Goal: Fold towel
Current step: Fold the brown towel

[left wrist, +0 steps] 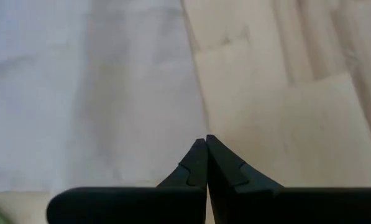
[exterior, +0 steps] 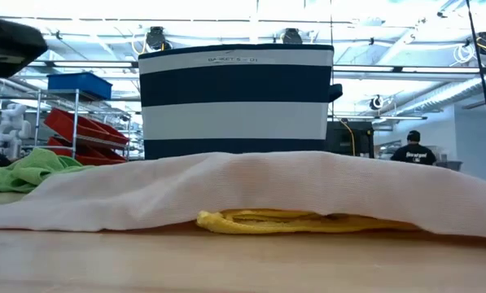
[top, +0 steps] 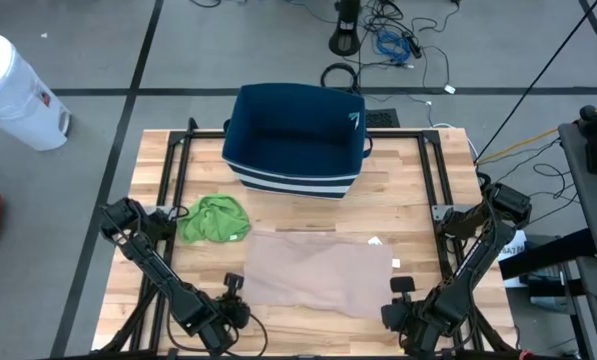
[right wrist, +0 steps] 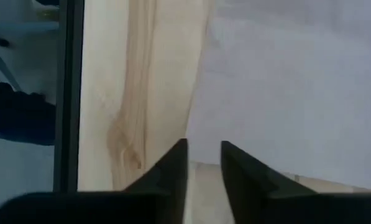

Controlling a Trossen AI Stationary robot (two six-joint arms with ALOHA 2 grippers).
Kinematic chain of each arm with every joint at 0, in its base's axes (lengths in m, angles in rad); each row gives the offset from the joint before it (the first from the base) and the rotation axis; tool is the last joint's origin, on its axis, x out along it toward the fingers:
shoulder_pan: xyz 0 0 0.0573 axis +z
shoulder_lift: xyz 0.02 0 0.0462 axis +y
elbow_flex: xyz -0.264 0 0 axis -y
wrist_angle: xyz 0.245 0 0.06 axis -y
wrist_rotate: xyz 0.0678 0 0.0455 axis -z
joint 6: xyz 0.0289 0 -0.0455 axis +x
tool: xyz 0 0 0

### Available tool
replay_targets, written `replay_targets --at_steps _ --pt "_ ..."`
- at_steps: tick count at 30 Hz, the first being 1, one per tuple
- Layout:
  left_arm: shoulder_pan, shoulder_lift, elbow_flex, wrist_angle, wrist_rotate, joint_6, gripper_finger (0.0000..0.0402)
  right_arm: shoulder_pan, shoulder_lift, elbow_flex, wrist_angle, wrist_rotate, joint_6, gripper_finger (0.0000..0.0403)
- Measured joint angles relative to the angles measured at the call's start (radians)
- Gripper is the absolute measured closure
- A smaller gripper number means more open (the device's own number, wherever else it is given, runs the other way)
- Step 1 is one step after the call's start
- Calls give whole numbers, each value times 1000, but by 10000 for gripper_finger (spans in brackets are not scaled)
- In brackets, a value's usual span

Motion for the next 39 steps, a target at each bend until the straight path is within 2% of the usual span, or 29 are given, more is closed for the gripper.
replay_targets --at_steps 5,9,13,19,21,24,26,36,39 --pt "24 0 0 0 -43 0 401 6 0 0 -12 -12 52 250" --pt "60 2 2 -3 -41 26 401 6 0 0 -5 9 72 227" --pt "81 8 2 12 -22 52 399 6 19 -1 46 53 68 230" --pt "93 10 3 73 -84 85 367 13 79 -2 58 27 74 236" --pt "99 10 3 77 -58 90 359 18 103 -2 59 23 88 236" --pt "108 20 3 79 51 105 352 20 133 -2 68 23 98 237" --pt "112 39 3 78 89 105 350 21 148 -2 69 23 98 237" --pt "115 96 8 120 107 133 349 21 161 -2 73 26 99 266" --pt "115 97 7 121 127 157 361 21 161 -2 73 26 96 278"
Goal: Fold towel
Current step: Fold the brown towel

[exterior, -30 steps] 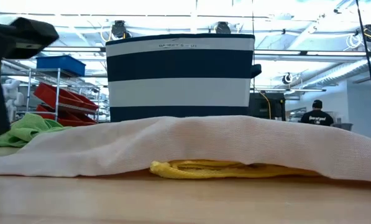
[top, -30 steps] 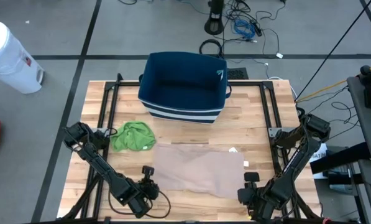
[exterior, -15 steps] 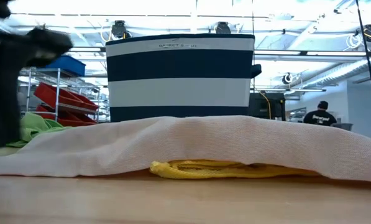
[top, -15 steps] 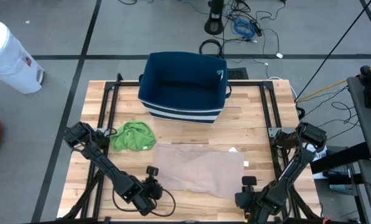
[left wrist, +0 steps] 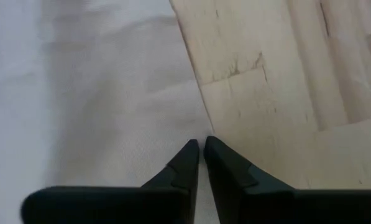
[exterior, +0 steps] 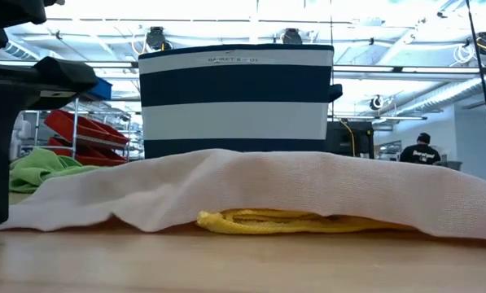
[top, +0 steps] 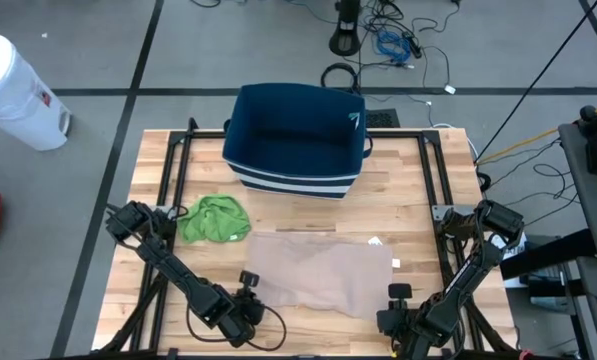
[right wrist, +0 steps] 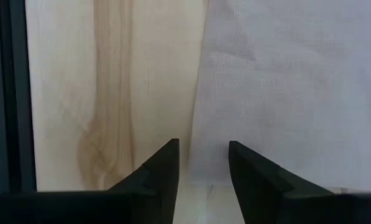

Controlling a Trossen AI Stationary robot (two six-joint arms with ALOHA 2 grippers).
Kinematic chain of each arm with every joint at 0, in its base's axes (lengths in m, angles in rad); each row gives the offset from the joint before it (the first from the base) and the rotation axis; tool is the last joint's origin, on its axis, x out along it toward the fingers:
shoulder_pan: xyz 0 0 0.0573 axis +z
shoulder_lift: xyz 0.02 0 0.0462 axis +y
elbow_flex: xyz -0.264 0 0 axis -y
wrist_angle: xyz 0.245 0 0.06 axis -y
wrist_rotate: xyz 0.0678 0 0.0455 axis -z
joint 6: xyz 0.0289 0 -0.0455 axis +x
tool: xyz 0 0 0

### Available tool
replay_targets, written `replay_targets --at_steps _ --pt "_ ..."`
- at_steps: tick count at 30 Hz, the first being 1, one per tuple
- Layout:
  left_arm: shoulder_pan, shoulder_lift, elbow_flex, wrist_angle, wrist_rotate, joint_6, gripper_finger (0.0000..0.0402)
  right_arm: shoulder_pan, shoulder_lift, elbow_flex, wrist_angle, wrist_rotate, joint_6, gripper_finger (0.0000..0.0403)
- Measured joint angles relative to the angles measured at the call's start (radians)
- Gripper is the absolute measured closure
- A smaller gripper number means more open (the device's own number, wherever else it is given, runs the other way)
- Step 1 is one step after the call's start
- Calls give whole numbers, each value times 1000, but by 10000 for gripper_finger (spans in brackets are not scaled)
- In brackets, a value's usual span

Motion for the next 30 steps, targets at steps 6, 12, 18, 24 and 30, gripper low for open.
replay_targets --at_steps 6,12,18,24,30 --pt "-7 -6 -1 -11 27 27 397 0 0 0 -1 1 -8 300" --pt "-25 -45 -4 -42 102 32 399 2 0 0 -3 -4 -9 318" --pt "-33 -82 -8 -79 114 22 400 3 0 0 -10 -21 -24 322" --pt "-19 -116 -8 -81 75 8 401 3 -10 0 -16 -19 -14 296" --pt "-10 -166 -7 -100 75 2 391 5 -11 0 -8 24 -6 249"
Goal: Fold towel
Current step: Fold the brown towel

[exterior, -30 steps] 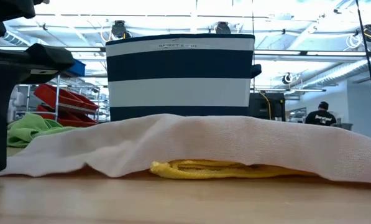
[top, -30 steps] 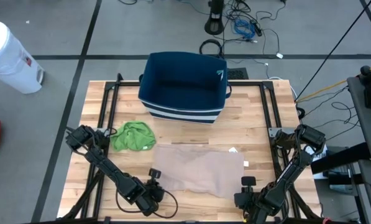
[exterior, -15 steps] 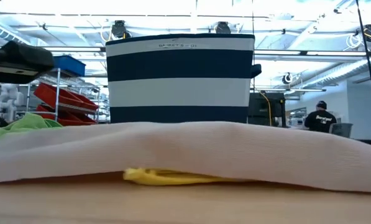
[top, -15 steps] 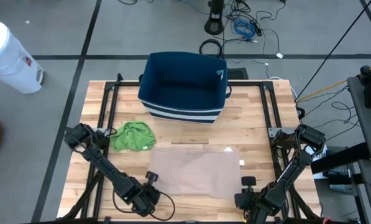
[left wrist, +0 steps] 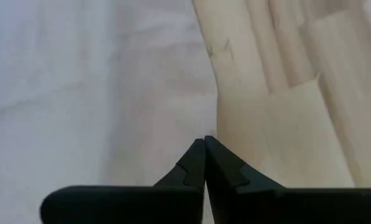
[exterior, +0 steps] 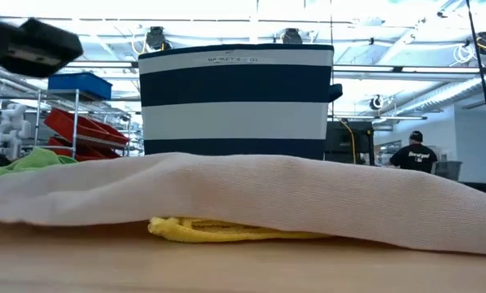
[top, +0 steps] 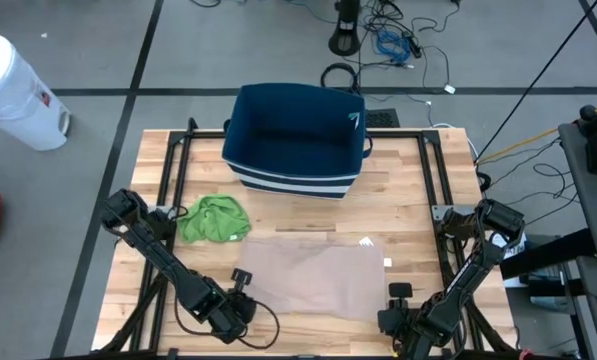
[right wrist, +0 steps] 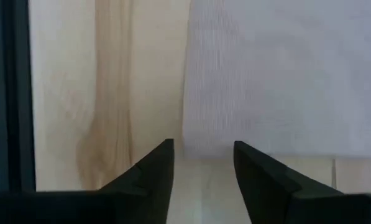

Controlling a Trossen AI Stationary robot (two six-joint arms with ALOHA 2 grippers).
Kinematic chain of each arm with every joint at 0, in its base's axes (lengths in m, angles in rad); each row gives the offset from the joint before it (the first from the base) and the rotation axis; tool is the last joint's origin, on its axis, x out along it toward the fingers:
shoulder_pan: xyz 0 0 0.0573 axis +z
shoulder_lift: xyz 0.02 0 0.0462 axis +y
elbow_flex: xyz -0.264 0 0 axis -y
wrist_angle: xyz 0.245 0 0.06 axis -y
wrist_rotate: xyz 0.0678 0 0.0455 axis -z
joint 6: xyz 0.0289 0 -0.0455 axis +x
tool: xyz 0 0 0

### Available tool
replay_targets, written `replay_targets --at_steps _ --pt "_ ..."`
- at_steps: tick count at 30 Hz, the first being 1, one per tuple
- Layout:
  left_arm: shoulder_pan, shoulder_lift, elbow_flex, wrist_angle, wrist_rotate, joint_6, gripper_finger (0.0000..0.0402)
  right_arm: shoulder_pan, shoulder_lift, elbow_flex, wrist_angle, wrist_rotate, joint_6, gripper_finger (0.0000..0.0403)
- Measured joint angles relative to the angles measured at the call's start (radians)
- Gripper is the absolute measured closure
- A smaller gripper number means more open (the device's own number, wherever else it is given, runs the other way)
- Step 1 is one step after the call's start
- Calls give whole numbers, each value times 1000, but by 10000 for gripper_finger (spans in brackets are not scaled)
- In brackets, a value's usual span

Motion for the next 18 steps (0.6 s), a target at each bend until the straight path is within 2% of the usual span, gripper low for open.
replay_targets --at_steps 6,13,15,18 --pt "0 -31 2 -5 18 -5 380 -1 9 2 37 33 -34 235" --pt "0 -32 2 -8 65 -25 379 -1 11 2 18 32 -32 280" --pt "3 -32 2 8 35 -11 378 -1 11 1 20 32 -32 298" --pt "21 -32 2 91 -68 54 378 -1 11 1 26 32 -41 324"
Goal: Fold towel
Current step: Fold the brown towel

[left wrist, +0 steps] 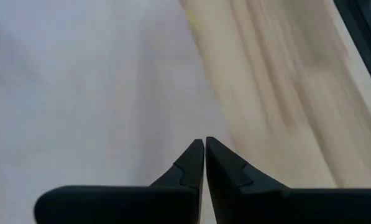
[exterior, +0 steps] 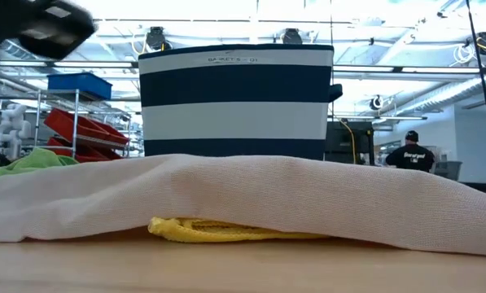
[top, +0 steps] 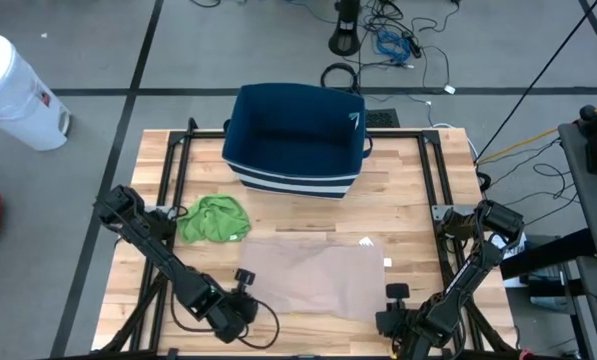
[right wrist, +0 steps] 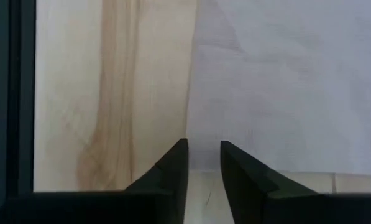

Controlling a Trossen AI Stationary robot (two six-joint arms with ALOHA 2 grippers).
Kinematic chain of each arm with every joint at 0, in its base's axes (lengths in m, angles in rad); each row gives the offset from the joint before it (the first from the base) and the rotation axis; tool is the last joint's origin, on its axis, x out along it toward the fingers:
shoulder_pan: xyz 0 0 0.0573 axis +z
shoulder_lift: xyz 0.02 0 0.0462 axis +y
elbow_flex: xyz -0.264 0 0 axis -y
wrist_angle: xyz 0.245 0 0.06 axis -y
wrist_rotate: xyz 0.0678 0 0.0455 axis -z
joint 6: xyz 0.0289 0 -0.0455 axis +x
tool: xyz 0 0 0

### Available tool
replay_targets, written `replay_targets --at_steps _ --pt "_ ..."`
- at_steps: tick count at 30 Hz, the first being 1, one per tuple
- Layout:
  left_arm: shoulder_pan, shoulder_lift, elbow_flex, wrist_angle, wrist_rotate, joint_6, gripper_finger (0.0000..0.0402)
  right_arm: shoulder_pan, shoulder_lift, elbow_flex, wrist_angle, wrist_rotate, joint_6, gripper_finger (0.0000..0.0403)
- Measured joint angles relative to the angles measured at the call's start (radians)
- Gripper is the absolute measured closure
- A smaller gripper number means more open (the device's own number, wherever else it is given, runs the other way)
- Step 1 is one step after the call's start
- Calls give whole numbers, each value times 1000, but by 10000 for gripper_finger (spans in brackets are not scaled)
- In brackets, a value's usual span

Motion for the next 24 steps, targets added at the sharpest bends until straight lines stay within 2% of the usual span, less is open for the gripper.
replay_targets --at_steps 3,6,9,13,19,24 --pt "41 0 1 116 -76 89 378 -3 0 0 17 0 -5 346" --pt "90 0 1 215 -86 171 378 -6 0 -1 28 -2 -6 361" --pt "138 4 2 294 -81 240 378 -7 0 -1 31 -3 -6 379" --pt "200 20 2 373 -12 285 378 -7 0 -1 32 -2 -4 400" --pt "270 88 2 433 101 309 378 -4 0 -1 63 0 -12 393" --pt "290 136 2 513 110 348 378 2 0 -1 60 50 -7 330"
